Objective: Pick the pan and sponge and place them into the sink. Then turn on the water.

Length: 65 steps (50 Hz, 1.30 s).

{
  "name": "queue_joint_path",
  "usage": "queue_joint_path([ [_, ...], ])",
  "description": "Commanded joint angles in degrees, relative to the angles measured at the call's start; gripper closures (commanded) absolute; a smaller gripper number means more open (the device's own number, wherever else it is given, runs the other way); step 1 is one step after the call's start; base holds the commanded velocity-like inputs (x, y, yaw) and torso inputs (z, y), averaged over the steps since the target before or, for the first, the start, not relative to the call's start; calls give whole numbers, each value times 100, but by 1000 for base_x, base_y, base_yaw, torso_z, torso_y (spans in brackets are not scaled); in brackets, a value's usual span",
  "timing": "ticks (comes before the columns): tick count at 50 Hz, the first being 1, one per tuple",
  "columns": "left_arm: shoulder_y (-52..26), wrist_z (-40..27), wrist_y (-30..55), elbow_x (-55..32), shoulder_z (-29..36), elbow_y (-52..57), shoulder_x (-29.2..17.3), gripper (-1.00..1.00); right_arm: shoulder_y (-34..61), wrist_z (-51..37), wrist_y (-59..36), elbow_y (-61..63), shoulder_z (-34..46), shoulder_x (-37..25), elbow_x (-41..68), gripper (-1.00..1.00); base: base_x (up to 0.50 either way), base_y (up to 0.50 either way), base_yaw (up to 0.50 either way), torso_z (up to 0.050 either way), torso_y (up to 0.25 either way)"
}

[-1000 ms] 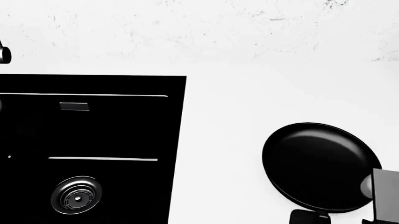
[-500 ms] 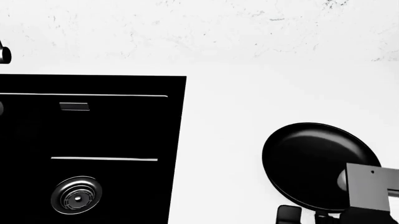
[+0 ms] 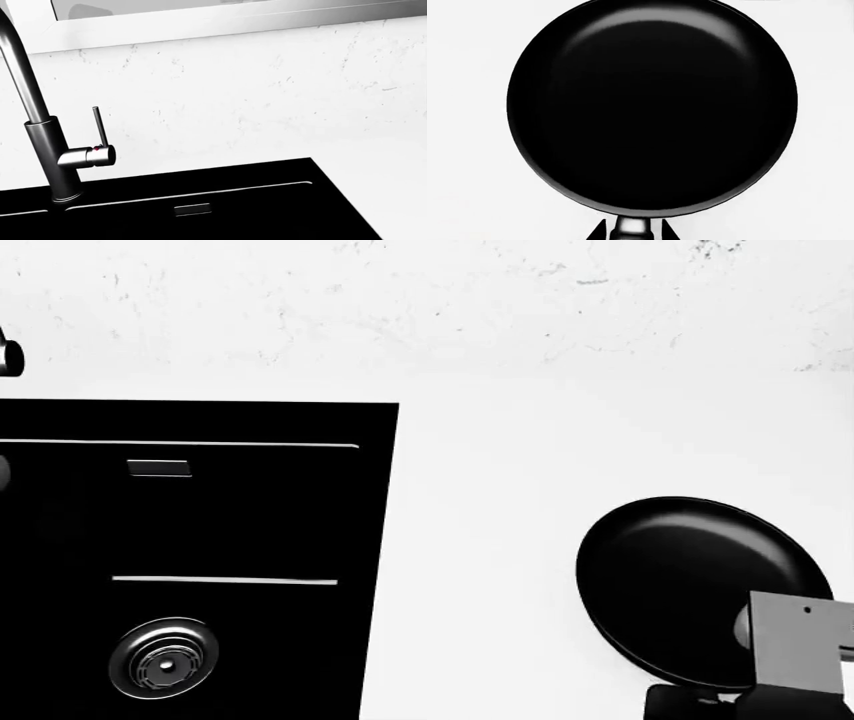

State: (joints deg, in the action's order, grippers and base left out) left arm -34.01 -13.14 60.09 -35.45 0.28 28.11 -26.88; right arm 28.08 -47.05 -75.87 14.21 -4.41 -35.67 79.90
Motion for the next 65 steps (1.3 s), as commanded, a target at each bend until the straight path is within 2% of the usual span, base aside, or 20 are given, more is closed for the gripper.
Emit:
queue_joint_path([
  [1, -15, -21, -9, -4, 31, -8, -3, -100, 171, 169, 44, 210, 58, -88, 229, 100, 0, 0, 0, 0, 0],
  [8, 3, -40, -30, 4, 57, 2, 0, -100, 684, 209, 105, 444, -182, -240, 630, 100, 0, 0, 0, 0, 0],
  [20, 0, 5, -23, -60, 2, -6, -73, -100, 1420, 480, -127, 487, 170, -434, 689, 100, 0, 0, 0, 0, 1],
  [23, 4, 12, -12, -80, -23, 5, -101, -100, 1628, 713, -301, 524, 464, -521, 537, 100, 0, 0, 0, 0, 0],
  [26, 24, 12, -16, -91, -34, 14, -111, -100, 1885, 1418, -449, 721, 1071, -699, 10, 100, 0, 0, 0, 0, 3],
  [33, -2, -26, -8, -90, 1, 7, -81, -100, 2035, 2971, 185, 1279, 2006, -1190, -1263, 100, 0, 0, 0, 0, 1],
  [35, 43, -20, -53, -83, -9, -20, -70, -100, 2004, 2751, 194, 1183, 1911, -1167, -1302, 100, 0, 0, 0, 0, 0],
  [37, 64, -39, -53, -78, 19, -22, -45, -100, 2084, 2871, -56, 1143, 2218, -1233, -1341, 100, 0, 0, 0, 0, 0],
  [40, -33, -85, 60, -140, 17, 41, -24, -100, 1944, 2697, -137, 996, 1927, -1183, -947, 100, 0, 0, 0, 0, 0],
  [48, -58, -100, 51, -113, 124, 24, -6, -100, 1699, 2465, 115, 984, 1513, -1169, -713, 100, 0, 0, 0, 0, 3],
  [65, -31, -70, 40, -179, 80, 34, -72, -100, 1691, 2508, 58, 861, 1594, -1172, -527, 100, 0, 0, 0, 1, 1],
])
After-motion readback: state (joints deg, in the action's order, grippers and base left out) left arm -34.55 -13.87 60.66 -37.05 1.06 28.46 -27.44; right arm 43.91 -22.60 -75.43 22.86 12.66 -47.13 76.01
